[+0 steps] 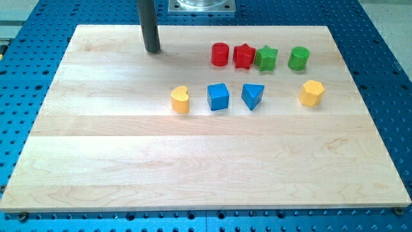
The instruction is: Move the red circle into the red star
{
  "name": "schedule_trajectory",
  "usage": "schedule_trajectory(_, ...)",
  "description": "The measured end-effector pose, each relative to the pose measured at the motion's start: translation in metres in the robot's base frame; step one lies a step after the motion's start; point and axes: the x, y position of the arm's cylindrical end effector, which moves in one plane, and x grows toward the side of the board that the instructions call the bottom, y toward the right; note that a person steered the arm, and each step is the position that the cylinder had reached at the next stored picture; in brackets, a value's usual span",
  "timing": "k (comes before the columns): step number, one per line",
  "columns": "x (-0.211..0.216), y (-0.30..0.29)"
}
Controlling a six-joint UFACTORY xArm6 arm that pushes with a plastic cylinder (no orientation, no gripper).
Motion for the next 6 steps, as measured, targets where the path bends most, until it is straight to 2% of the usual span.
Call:
schedule_trajectory(1,0.000,0.000)
schedule_trajectory(2,0.030,0.039)
schedule_trajectory(3,0.027,0.087)
schedule_trajectory(4,0.058,0.149)
schedule_trajectory(5,0.061,0.160)
schedule_trajectory(6,0.083,0.154)
